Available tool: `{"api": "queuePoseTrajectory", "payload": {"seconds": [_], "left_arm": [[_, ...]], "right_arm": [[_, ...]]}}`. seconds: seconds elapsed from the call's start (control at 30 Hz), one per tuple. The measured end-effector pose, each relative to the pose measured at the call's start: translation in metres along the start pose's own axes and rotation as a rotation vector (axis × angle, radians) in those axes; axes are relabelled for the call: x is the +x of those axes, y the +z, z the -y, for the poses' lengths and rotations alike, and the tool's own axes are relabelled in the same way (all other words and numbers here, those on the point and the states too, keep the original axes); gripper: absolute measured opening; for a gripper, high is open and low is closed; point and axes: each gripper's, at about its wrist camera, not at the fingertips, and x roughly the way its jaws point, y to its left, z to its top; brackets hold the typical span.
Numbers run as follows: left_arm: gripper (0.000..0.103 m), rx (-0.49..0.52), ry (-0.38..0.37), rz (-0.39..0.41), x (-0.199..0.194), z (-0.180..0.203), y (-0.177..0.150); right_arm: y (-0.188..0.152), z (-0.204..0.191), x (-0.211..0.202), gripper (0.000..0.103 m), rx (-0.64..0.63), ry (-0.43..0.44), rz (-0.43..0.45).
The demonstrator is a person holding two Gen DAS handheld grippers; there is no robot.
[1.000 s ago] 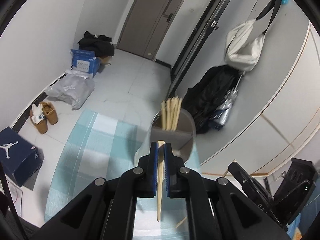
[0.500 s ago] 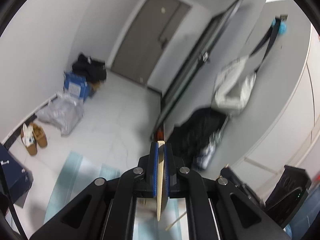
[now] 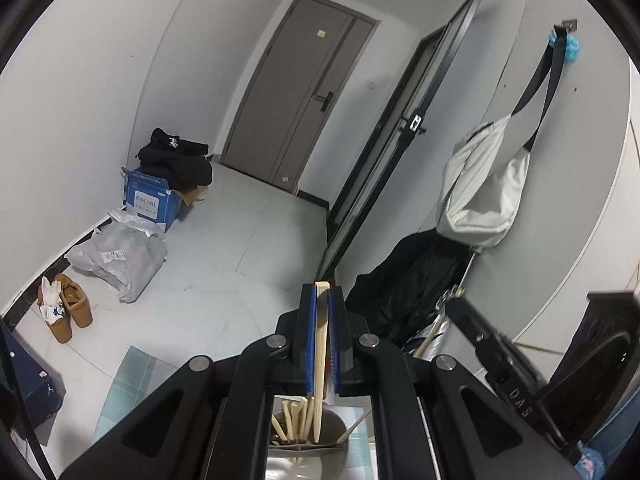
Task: Organize utensils
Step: 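Lift both held chopsticks and carry them above the white holder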
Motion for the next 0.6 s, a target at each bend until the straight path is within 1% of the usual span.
{"api": "queuePoseTrajectory", "payload": {"seconds": [0.1,0.17,0.23,0.43,0.6], "left_arm": [[0.002,0.027,0.010,-0.002,0.007,-0.003,-0.005],[0.002,0.052,-0.009,-0.005,0.010,-0.001,-0.007],[0.002,0.078,0.011,-0.007,0.014,0.000,-0.010],[0.002,0.134,-0.013,-0.064,0.022,0.002,-0.020],[0.002,0.184,-0.021,-0.107,0.027,0.007,-0.030]], "right_arm": [[-0.004,0.001,0.008,0.004,-0.019,0.030,0.005],[-0.009,-0.001,0.012,0.004,-0.038,0.045,-0.005],[-0.014,-0.002,0.015,0.004,-0.063,0.066,-0.010],[-0.034,-0.005,0.019,0.004,-0.123,0.066,-0.035],[-0.056,-0.008,0.022,0.004,-0.144,0.079,-0.081]]}}
